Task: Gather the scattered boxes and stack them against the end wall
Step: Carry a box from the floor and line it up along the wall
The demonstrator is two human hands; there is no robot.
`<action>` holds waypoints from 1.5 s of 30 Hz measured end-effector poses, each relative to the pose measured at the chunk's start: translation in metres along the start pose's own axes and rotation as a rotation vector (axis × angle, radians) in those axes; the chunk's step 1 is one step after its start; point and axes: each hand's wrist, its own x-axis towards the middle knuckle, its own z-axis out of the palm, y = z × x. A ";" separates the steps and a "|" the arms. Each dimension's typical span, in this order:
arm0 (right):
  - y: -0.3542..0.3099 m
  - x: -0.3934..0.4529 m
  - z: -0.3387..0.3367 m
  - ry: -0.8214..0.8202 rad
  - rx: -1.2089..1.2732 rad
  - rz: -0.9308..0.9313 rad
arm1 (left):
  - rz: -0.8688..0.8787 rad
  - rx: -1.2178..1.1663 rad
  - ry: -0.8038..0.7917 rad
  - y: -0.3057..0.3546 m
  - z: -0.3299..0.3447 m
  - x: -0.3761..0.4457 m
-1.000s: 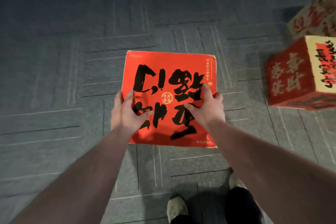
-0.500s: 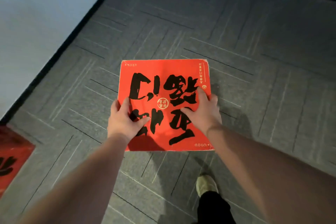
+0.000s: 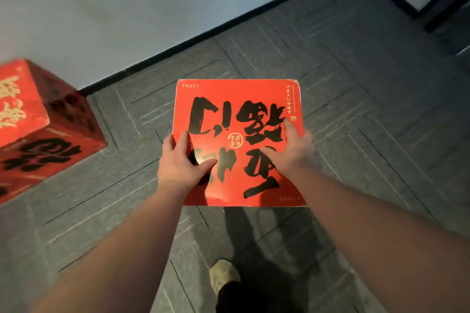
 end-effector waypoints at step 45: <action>-0.460 0.315 0.289 -0.357 -0.263 -0.356 | -0.552 -0.093 0.226 -0.243 -0.171 0.407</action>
